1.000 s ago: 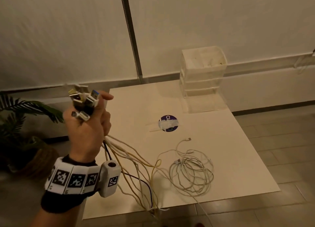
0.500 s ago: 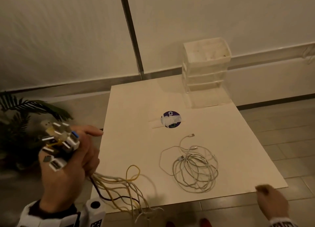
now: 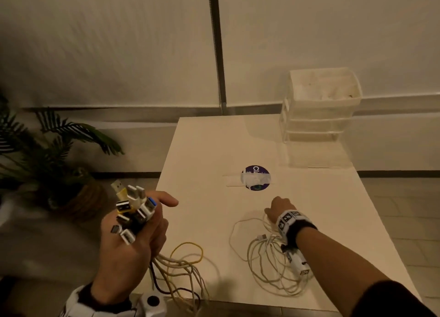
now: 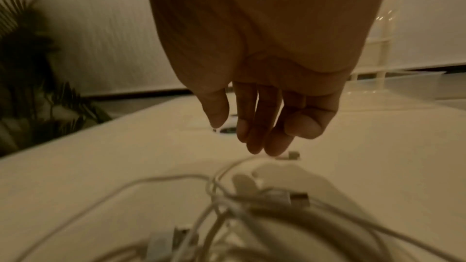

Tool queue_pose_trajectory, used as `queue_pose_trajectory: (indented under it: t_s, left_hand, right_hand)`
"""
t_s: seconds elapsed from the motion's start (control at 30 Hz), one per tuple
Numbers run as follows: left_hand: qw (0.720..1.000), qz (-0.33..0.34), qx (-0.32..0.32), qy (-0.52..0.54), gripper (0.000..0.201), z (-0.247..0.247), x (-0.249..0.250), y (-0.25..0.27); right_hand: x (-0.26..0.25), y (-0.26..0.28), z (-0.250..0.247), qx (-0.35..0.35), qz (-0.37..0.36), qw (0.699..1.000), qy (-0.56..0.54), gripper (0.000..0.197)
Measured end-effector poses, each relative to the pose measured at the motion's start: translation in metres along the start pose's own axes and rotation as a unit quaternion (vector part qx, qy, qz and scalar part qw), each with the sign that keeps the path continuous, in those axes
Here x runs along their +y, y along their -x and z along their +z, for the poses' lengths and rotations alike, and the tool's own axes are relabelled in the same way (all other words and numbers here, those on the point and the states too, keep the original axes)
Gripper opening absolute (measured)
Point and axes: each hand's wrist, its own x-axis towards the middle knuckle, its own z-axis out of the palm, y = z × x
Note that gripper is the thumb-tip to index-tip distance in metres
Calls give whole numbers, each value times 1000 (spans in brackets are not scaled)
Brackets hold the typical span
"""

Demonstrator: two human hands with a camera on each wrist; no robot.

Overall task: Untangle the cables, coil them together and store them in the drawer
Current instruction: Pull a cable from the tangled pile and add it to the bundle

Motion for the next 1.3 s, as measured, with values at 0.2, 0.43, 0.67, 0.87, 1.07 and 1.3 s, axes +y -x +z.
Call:
queue_pose_trajectory:
  t_s: [0.2,0.43,0.67,0.87,1.07,1.3]
  left_hand:
    - [998,-33,60,0,59,7,-5,-1]
    - [996,-63,57,-1,60,13,-18,-8]
    - [998,-68,5,-18,18,41,-31,-34]
    - [992,-63,-98,-43,24,88,-31,-53]
    - [978,-91,-181,41,24,140,-16,-58]
    - [971,-48,-223,73,28,177,11,-56]
  right_hand:
    - [-11,-18,36,-7,-14,996,87,42]
    - [-20,-24,36,-22,-6,999,30,29]
    - [-23,18,-57,-33,-39,917,-395,33]
    - [-14,124,-144,-29,-168,723,-669,32]
    - [-12,217,-172,-44,-295,705,-644,41]
    - [-30,263,-151,238,-267,774,-522,51]
